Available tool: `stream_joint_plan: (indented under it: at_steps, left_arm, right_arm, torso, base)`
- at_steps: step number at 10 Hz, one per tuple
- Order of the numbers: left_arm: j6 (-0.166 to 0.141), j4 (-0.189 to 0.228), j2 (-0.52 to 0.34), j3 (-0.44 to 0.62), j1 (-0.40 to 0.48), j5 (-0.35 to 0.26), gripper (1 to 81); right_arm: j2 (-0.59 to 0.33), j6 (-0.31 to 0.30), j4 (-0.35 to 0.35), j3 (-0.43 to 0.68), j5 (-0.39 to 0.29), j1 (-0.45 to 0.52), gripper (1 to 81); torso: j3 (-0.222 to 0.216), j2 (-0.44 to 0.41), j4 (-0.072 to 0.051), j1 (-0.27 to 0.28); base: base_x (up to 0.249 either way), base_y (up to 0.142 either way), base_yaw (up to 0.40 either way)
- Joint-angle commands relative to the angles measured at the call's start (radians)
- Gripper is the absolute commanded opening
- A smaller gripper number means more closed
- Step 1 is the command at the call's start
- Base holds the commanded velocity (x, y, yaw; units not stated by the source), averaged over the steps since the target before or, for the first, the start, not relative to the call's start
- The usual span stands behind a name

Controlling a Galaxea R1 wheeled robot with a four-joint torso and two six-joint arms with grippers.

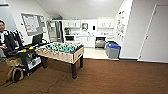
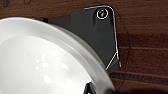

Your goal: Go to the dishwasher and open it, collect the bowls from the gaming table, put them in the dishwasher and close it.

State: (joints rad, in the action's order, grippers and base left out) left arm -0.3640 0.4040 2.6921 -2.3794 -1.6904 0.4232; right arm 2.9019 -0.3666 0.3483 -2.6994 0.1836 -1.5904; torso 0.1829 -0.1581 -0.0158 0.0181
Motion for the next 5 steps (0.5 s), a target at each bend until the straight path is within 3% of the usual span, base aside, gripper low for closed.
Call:
stream_joint_plan:
  at_steps: [1,5]
  left_arm:
    - [0.002,0.016,-0.029,0.002,0.018,-0.027,1.0]
    - [0.004,0.018,-0.029,0.002,0.018,-0.026,1.0]
  right_arm:
    - [-0.017,0.002,0.000,-0.037,-0.033,0.042,1.0]
    - [-0.040,-0.009,-0.003,-0.054,-0.033,0.039,1.0]
  torso:
    - [0.000,0.000,0.000,0.000]
    - [0.000,0.000,0.000,0.000]
  base:
    - [0.085,0.000,0.000]
    - [0.085,0.000,0.000]
